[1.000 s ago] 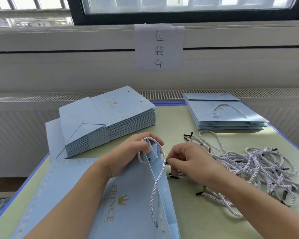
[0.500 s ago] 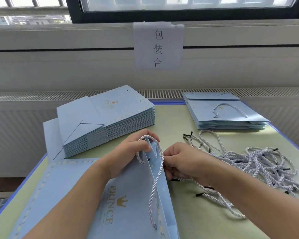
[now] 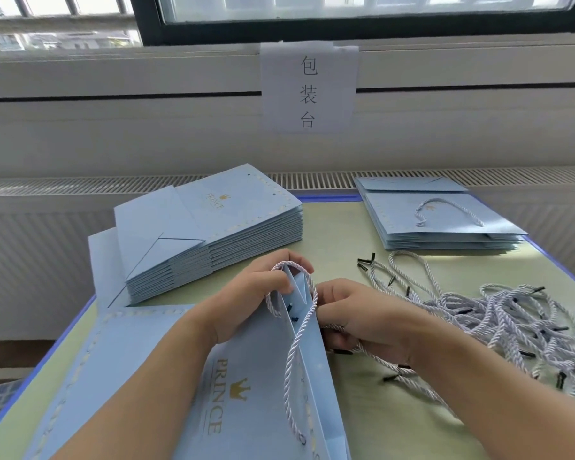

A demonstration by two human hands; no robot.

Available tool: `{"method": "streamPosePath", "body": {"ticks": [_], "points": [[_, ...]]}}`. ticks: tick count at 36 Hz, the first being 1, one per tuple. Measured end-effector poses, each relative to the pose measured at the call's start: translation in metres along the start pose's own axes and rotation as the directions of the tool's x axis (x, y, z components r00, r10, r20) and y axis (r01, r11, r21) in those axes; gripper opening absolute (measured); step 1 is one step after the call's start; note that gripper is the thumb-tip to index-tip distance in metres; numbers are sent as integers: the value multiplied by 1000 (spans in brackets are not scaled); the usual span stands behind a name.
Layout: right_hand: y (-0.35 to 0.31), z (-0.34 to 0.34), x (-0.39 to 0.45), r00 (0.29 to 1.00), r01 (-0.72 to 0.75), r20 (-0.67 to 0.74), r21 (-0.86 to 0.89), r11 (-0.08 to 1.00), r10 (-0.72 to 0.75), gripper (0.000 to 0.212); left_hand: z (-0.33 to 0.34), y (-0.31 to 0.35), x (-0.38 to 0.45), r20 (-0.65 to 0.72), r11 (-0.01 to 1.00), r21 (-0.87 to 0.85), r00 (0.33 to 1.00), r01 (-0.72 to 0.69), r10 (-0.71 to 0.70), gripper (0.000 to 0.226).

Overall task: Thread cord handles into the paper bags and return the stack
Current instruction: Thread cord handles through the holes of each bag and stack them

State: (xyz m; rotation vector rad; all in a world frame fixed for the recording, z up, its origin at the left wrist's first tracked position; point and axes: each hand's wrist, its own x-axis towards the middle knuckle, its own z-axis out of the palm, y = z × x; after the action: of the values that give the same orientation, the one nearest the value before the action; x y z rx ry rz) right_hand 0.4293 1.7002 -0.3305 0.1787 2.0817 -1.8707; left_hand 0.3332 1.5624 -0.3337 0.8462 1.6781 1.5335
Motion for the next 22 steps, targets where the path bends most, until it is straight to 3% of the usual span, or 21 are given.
{"method": "streamPosePath", "body": {"ticks": [8,12,16,19,22], "points": [[-3,0,-9,999,-2,-36,156,988,8,20,1,0,1,6,999,-43,1000,-18,19,32],[-4,2,-15,998,60,-26,-3,998,-61,36,1,-2,3,-6,999,-35,1000,-12,12,33],[6,17,-14,964,160,-200,-97,982,-177,30,0,-3,4,-31,999,-49,999,-7,5,31],[17,26,-9,889,229,-364,-175,958,-279,25,-2,-4,3,-59,999,-40,998,3,-5,29],[22,28,-6,826,294,-425,-235,927,-370,21,-2,-3,3,-39,998,-64,999,2,-5,31]]}}
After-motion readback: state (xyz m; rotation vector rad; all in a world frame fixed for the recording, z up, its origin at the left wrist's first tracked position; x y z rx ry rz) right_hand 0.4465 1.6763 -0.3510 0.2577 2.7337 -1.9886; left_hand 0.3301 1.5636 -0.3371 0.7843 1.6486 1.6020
